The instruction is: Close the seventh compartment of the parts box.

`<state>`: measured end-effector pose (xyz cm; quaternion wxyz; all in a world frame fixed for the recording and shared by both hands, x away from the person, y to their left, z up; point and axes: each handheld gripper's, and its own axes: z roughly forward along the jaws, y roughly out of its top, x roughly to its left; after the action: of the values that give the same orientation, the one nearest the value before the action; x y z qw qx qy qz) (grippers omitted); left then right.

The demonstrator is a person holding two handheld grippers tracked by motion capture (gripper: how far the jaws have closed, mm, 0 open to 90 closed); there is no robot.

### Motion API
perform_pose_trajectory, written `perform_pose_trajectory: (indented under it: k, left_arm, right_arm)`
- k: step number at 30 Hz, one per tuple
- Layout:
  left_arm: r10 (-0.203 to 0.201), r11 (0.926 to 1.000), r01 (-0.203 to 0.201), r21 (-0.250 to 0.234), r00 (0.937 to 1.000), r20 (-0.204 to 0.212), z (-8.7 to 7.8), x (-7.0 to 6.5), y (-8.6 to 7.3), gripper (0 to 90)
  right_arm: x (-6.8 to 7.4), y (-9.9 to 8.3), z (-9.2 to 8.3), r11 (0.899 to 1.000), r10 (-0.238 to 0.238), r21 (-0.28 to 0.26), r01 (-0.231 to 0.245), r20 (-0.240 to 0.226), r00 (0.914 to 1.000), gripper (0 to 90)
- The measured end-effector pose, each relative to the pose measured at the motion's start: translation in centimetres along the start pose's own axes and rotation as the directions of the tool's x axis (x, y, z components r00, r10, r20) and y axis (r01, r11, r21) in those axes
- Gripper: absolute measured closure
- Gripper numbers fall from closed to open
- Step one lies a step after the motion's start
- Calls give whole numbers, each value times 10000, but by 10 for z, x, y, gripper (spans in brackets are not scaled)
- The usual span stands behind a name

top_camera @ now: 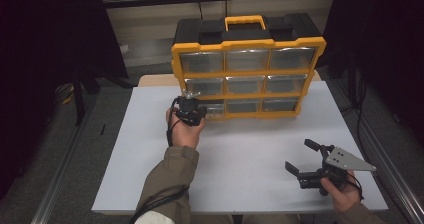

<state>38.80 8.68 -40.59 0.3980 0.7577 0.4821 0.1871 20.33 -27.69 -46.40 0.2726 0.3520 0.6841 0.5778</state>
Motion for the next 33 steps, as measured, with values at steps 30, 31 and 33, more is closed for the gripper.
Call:
perform_pose_trajectory:
  k: [30, 31, 33]
  left_arm:
    - [-165, 9997, 159, -202, 9994, -315, 11, -1, 3, 900]
    - [-40, 9999, 36, -131, 9994, -337, 10, 0, 3, 900]
    - [-23, 9999, 19, -111, 9993, -374, 11, 2, 3, 900]
  right_arm:
    - [0, 0, 0, 10000, -3, -28, 3, -28, 10000, 2]
    - [0, 0, 0, 10000, 4, -44, -4, -47, 10000, 2]
    - [0, 0, 0, 10000, -2, -26, 2, -32, 10000, 2]
